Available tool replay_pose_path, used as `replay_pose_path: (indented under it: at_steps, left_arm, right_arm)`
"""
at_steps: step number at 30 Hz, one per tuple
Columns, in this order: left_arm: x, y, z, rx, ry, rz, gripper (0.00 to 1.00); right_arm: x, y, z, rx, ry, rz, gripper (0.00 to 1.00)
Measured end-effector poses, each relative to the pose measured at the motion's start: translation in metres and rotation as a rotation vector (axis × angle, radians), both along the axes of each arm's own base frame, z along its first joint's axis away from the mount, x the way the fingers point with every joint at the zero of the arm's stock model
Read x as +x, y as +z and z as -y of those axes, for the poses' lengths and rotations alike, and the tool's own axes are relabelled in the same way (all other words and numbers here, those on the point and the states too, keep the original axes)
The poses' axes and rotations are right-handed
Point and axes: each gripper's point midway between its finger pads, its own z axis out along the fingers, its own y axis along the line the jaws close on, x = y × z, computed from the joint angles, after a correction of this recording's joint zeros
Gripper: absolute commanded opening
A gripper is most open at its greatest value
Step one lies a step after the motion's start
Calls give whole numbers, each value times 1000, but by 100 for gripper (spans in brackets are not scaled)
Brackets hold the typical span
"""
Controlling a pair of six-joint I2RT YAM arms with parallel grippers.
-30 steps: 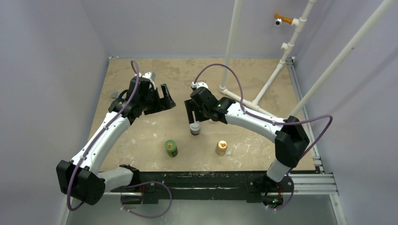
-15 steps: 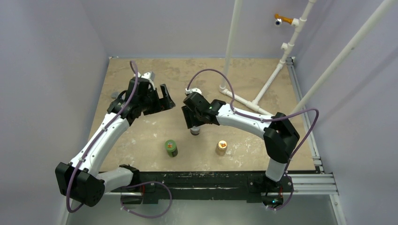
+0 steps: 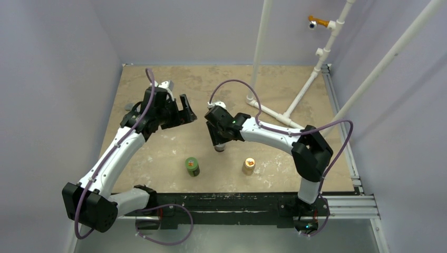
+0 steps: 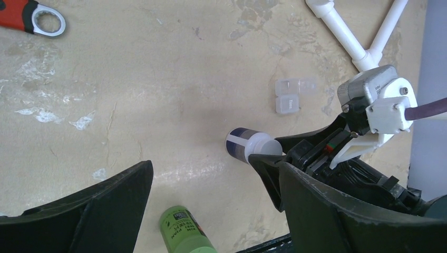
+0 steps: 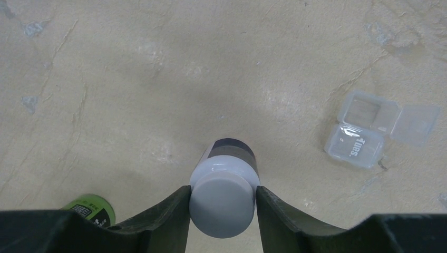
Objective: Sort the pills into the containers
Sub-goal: Unscrew the lid of the pill bottle.
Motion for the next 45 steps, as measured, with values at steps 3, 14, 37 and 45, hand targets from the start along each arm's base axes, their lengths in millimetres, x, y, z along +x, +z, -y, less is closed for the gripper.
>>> replay_pose_path:
  at_steps: [3, 14, 37, 45]
  left_arm:
    - [0, 1, 1, -4, -3, 3, 89]
    - [-2, 12, 20, -65, -121, 97, 89]
    - [-87, 104, 127, -136, -895, 725, 95]
    - [-107, 92, 136, -164, -1023, 657, 90]
  right_arm:
    - [0, -1, 1, -6, -2, -1, 25]
    - [7, 29, 0, 55, -1, -8, 0]
    - [-71, 215, 40, 589, 333, 19, 0]
    - [-78, 224, 37, 627, 372, -13, 0]
